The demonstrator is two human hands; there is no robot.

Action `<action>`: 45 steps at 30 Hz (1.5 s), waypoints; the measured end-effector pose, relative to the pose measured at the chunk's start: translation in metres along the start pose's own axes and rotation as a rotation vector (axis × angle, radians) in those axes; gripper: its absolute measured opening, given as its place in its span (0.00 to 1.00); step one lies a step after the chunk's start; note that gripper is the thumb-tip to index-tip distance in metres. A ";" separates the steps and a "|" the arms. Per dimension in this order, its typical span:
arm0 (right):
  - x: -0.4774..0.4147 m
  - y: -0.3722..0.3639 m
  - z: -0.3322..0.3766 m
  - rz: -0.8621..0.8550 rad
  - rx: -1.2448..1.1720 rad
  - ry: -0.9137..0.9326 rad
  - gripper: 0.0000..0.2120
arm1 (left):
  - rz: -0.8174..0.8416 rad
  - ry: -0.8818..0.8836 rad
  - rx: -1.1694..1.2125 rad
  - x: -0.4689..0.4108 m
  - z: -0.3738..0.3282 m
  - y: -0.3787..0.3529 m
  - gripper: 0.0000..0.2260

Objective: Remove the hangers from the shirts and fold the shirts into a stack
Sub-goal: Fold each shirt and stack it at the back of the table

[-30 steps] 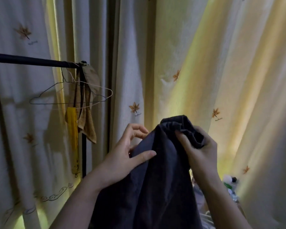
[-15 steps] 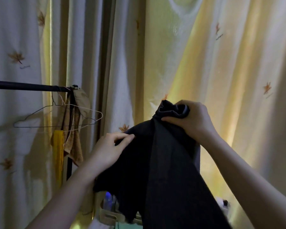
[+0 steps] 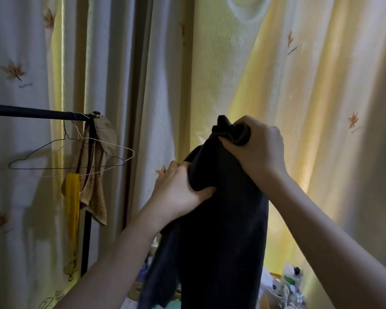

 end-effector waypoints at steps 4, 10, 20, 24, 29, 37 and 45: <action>-0.014 0.017 -0.026 0.177 -0.406 -0.106 0.07 | -0.025 -0.088 0.220 -0.001 0.032 0.005 0.14; -0.023 0.021 -0.079 0.303 -0.637 -0.324 0.06 | 0.457 0.094 0.283 0.019 0.079 -0.008 0.12; -0.049 0.023 -0.123 0.290 -0.750 -0.419 0.04 | -0.152 -0.235 0.184 -0.028 0.058 0.049 0.09; -0.049 0.014 -0.124 0.311 -0.703 -0.394 0.06 | 0.173 -0.184 0.145 -0.024 0.067 0.048 0.19; -0.040 0.002 -0.124 0.267 -0.694 -0.399 0.05 | 0.546 -0.096 -0.089 -0.012 0.101 0.042 0.11; -0.041 -0.001 -0.119 0.231 -0.740 -0.405 0.03 | 0.163 0.043 0.614 0.011 0.130 0.039 0.13; -0.028 -0.026 -0.120 0.201 -0.867 -0.513 0.03 | -0.169 0.447 0.889 0.074 0.144 -0.033 0.12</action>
Point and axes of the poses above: each hand's wrist, its own x-axis away from the middle knuckle, its own y-axis out of the back of the hand, z = x × y, the point moved 2 cm from there along -x, towards the middle knuckle, and after that the axes turned 10 degrees about -y, right-handed, at the moved point
